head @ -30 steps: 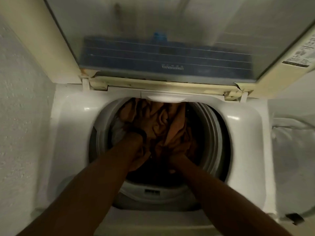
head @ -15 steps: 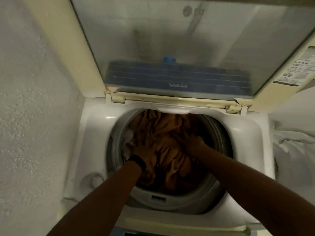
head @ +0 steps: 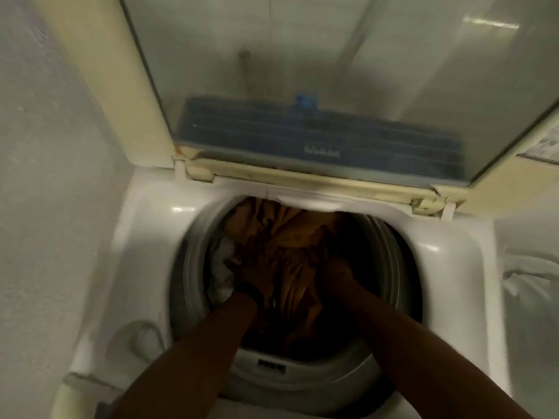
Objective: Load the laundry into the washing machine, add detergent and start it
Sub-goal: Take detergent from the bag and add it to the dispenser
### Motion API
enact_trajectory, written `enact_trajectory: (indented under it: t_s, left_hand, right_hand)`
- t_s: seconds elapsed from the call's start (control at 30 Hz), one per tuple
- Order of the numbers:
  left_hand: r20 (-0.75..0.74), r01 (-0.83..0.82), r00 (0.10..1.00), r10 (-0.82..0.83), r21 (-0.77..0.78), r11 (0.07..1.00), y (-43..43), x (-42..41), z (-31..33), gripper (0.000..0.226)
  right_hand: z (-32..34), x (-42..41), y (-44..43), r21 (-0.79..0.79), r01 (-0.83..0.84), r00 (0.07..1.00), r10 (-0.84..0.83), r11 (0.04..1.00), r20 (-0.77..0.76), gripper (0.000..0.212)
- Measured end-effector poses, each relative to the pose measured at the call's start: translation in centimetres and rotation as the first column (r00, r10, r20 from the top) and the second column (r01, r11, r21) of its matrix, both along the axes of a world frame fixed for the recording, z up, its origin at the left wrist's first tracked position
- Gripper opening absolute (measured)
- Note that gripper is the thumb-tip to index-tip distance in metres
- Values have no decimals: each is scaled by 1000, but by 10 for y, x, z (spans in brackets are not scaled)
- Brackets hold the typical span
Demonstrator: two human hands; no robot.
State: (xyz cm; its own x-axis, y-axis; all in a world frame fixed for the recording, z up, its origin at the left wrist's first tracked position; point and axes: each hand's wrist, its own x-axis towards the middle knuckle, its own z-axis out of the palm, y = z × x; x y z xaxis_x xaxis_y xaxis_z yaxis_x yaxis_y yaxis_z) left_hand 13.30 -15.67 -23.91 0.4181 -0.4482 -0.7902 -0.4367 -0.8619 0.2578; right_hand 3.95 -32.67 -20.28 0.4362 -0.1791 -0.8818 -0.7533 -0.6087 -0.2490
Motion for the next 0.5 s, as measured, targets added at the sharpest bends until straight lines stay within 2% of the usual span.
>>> enact_trajectory:
  t_s: [0.03,0.07,0.1,0.13,0.17,0.2,0.23,0.3,0.4,0.5]
  left_hand:
    - [84,61,995,-62,12,998,6,2,1,74]
    - [135,23,991,-18,-41,999,11,0,-2,77]
    - [165,16,986,-9,-43,999,11,-1,10,79]
    - [198,38,980,-27,-50,998,11,-3,35,79]
    - [218,104,972,-89,-60,993,12,-5,58,79]
    - [241,152,961,-134,-54,987,13,-9,86,85]
    - [256,206,947,-194,-20,978,13,-14,106,87]
    - [332,229,921,-202,-42,973,17,-20,141,93]
    - [356,181,924,-139,-87,980,25,-20,176,99]
    - [431,123,902,-28,-194,973,31,-27,224,97]
  right_hand:
    - [11,-5,4,12,-13,991,15,1000,-135,85]
    - [23,-7,7,-94,-30,999,28,995,-24,115]
    - [17,-12,3,-197,-104,990,121,975,74,127]
    - [34,-14,4,-276,-191,976,213,942,52,125]
    - [54,-11,5,-312,-312,939,341,897,41,113]
    - [86,-12,8,-358,-362,902,420,861,96,100]
    - [106,-17,9,-359,-367,893,433,858,121,93]
    - [136,-25,11,-386,-422,854,502,820,133,90]
    - [178,-32,15,-411,-403,838,511,817,194,91]
    - [219,-37,25,-461,-283,794,475,841,379,84]
